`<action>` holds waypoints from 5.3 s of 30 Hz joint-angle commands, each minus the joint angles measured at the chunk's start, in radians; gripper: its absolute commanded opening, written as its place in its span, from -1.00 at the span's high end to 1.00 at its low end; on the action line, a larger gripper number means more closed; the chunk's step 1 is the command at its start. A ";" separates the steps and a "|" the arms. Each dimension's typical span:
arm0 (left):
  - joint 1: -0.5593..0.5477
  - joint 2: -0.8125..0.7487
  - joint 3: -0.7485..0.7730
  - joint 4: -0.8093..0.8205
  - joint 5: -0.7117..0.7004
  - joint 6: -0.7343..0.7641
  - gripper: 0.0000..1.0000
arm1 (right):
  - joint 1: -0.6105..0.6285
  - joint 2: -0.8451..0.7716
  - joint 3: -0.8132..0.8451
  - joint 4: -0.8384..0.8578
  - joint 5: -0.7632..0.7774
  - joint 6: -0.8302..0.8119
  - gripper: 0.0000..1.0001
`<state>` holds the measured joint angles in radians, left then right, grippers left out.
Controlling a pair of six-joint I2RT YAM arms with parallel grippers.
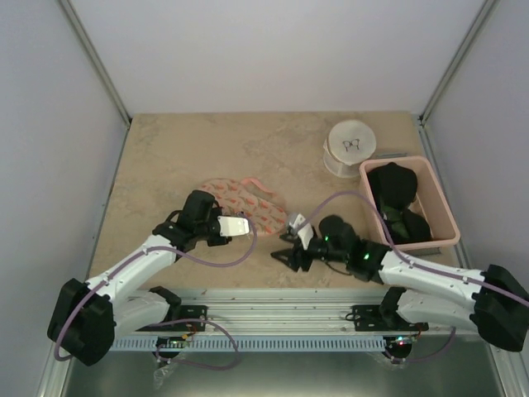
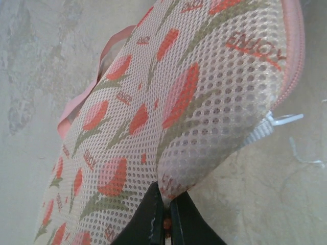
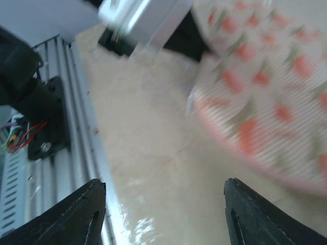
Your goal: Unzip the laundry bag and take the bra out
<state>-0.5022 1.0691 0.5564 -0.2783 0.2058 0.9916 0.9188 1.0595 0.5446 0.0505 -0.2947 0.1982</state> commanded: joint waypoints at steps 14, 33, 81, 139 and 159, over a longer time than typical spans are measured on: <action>-0.065 -0.020 0.017 -0.023 0.083 -0.192 1.00 | 0.233 0.353 0.030 0.288 0.400 0.142 0.26; -0.067 -0.012 0.029 -0.030 0.093 -0.182 1.00 | 0.229 0.454 0.122 0.292 0.528 0.156 0.63; 0.086 -0.241 0.017 -0.403 0.381 0.113 -0.95 | 0.124 0.540 0.202 0.261 -0.127 -0.046 0.99; 0.186 -0.387 -0.079 -0.354 0.373 0.275 -0.90 | 0.100 0.481 0.146 0.229 -0.126 -0.036 0.99; -0.032 -0.319 -0.167 -0.048 0.251 0.016 0.82 | 0.135 0.501 0.201 0.235 -0.127 -0.020 0.99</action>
<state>-0.5301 0.7624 0.3988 -0.3702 0.4610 0.9627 1.0489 1.5635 0.7193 0.2760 -0.4152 0.1799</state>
